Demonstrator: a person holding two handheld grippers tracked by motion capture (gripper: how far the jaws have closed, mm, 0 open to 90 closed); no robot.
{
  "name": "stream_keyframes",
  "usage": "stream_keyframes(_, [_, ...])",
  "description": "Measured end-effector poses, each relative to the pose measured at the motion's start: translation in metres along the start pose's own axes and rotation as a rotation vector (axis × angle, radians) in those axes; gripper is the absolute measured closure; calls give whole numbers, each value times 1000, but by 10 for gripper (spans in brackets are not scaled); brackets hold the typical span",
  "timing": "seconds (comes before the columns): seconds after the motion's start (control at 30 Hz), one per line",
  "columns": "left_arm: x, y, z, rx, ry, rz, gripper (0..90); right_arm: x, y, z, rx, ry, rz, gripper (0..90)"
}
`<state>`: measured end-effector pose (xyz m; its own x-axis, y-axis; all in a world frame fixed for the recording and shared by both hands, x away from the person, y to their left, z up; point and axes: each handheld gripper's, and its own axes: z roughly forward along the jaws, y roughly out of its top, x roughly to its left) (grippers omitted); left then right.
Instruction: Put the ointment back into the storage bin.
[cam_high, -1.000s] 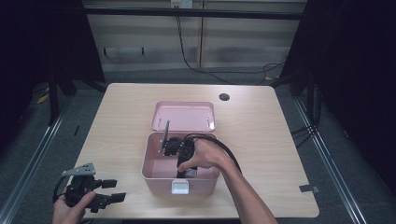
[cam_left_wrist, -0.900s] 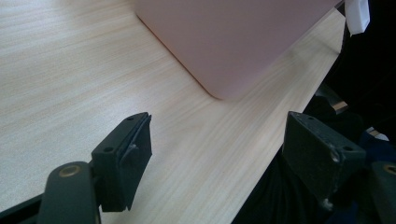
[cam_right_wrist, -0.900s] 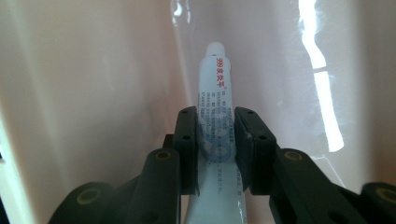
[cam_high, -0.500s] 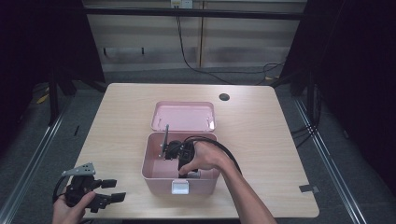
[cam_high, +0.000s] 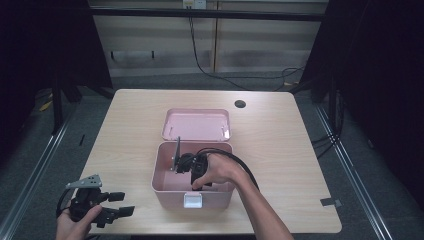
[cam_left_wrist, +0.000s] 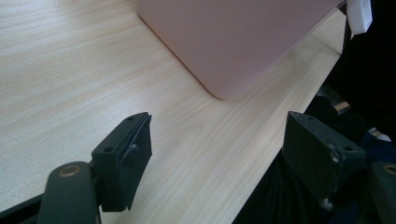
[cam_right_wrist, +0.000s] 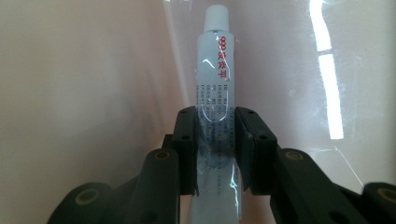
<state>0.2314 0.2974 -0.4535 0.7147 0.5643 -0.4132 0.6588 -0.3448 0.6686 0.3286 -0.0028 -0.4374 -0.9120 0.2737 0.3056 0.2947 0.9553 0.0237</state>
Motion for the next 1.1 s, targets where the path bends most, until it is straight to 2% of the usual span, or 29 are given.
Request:
stream_keyframes(0.37, [0,0,0,2,3,3,238,-3,-1,3,16,4,28,664])
stream_keyframes(0.63, [0,0,0,3,4,3,239,-2,-5,-6,-42,-12,30,647])
stream_keyframes(0.9, [0,0,0,4,3,4,239,10,-16,-32,-110,-71,16,637])
stream_keyframes(1.03, [0,0,1,3,3,1,239,14,-20,-43,-128,-104,10,633])
stream_keyframes(1.1, [0,0,0,4,2,1,239,17,-25,-52,-165,-121,4,631])
